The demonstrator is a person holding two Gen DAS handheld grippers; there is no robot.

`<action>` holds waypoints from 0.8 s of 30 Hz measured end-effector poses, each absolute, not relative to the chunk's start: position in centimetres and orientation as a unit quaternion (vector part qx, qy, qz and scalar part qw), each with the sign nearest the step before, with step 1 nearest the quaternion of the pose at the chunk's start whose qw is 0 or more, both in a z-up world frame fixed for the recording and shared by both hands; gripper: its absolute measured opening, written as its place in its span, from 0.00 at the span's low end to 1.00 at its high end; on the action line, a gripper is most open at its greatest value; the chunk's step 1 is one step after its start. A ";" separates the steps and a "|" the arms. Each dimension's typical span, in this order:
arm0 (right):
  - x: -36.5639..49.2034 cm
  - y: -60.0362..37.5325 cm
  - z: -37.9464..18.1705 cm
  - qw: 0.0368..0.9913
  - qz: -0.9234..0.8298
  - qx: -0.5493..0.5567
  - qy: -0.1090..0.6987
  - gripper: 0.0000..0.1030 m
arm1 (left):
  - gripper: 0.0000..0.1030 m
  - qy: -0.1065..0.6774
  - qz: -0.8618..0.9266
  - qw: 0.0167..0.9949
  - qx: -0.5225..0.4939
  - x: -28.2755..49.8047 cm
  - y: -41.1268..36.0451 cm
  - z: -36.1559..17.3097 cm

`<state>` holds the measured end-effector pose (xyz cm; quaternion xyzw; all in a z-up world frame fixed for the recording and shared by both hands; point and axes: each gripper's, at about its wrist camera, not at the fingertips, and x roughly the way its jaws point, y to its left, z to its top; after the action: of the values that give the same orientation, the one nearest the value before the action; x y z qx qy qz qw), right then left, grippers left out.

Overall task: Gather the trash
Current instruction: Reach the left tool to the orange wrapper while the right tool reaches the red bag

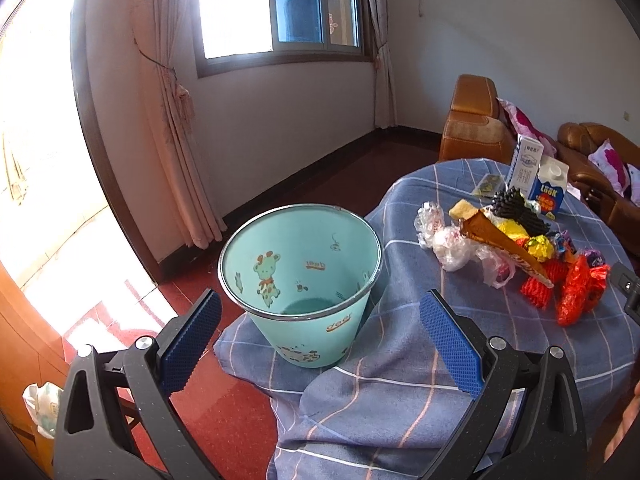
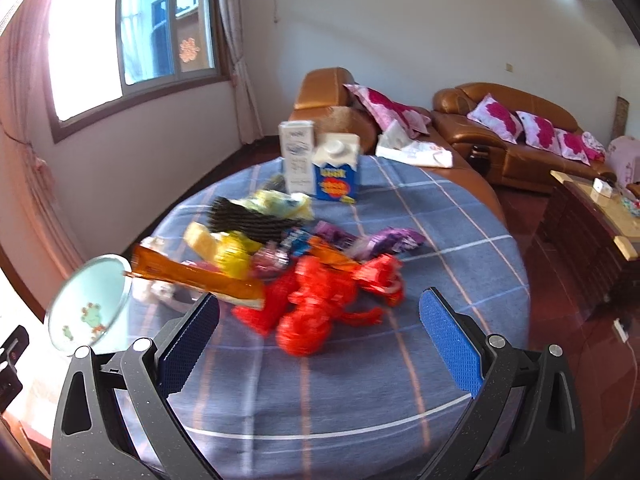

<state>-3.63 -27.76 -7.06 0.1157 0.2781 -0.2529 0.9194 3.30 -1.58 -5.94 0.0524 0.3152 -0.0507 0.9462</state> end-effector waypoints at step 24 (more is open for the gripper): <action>2.0 -34.4 -13.9 0.889 -0.164 0.200 0.377 0.36 | 0.76 0.345 -0.203 0.913 0.074 11.2 -14.4 -7.7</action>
<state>1.97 -34.40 -13.86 0.2005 0.3771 -0.1640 0.8892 11.17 -14.43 -7.74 0.0741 0.3452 -0.2030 0.9133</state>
